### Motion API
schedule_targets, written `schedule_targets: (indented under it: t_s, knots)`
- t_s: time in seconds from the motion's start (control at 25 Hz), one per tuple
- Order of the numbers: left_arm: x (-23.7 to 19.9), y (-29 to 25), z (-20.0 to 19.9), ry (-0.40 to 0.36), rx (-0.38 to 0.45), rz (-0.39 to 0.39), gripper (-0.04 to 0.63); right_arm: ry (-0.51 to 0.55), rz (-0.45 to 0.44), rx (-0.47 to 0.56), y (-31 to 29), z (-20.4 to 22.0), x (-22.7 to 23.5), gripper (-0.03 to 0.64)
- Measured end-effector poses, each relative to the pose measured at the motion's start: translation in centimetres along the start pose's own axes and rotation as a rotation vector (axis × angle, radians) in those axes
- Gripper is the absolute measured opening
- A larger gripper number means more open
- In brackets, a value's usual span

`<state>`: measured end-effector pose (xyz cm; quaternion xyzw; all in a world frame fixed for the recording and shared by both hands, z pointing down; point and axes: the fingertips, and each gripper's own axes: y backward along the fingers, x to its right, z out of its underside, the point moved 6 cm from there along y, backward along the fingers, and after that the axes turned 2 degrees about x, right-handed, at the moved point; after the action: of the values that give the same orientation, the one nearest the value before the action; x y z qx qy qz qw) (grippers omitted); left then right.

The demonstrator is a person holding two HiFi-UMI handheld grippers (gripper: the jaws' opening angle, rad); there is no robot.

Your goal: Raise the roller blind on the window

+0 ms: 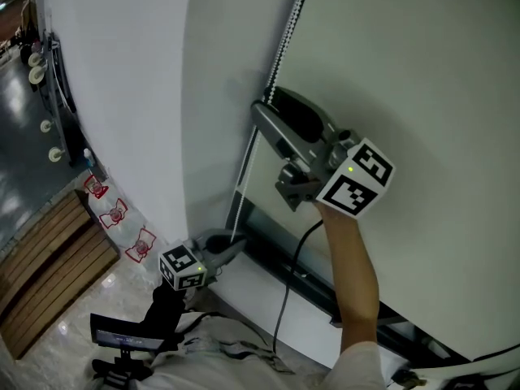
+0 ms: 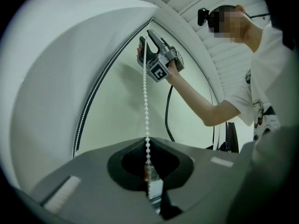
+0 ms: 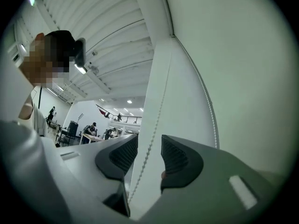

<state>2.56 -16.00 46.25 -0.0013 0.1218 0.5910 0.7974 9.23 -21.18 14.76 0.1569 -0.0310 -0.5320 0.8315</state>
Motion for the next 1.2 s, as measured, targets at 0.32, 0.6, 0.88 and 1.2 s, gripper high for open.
schedule_targets:
  t_s: [0.32, 0.6, 0.88, 1.2]
  knots:
    - [-0.2, 0.2, 0.0, 0.0, 0.004, -0.008, -0.002, 0.014, -0.01, 0.049, -1.2, -3.2, 0.9, 0.114]
    - [-0.2, 0.5, 0.7, 0.003, 0.003, -0.008, -0.002, 0.019, 0.012, 0.071, -1.4, -4.0, 0.9, 0.015]
    - [-0.1, 0.5, 0.6, 0.018, -0.001, -0.015, -0.002, -0.012, -0.009, 0.043, -1.1, -4.5, 0.5, 0.009]
    - [0.1, 0.5, 1.0, 0.033, -0.009, -0.012, -0.002, -0.01, 0.005, 0.036, -0.1, -4.5, 0.0, 0.008]
